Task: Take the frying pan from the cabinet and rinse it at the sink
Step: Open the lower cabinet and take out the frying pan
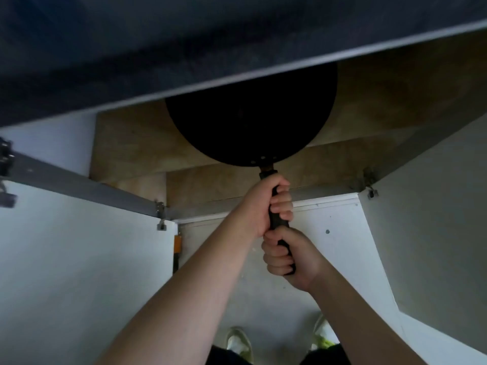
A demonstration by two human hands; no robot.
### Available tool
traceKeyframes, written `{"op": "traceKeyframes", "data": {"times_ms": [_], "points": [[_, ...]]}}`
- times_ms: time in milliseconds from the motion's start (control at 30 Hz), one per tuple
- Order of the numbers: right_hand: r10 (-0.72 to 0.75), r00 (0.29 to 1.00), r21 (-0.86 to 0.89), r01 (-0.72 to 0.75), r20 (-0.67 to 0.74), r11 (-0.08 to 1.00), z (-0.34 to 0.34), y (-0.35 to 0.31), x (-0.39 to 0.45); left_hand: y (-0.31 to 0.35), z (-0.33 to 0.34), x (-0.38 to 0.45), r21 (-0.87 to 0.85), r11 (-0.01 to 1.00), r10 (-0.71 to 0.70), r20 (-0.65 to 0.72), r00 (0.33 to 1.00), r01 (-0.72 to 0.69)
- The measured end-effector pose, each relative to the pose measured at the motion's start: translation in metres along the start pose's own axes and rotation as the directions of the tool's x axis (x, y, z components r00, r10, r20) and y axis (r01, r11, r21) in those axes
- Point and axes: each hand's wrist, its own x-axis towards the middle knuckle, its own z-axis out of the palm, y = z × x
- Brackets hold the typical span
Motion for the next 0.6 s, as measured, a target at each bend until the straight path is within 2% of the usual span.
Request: {"op": "traceKeyframes", "data": {"times_ms": [267, 600], "points": [[0.106, 0.986, 0.116, -0.091, -0.131, 0.989, 0.063, 0.007, -0.065, -0.007, 0.019, -0.061, -0.029, 0.981, -0.193, -0.083, 0.978, 0.191], [0.315, 0.913, 0.222, -0.261, -0.260, 0.940, 0.130, 0.036, -0.167, -0.057, 0.040, -0.158, -0.178, 0.919, -0.377, -0.132, 0.917, 0.352]]}}
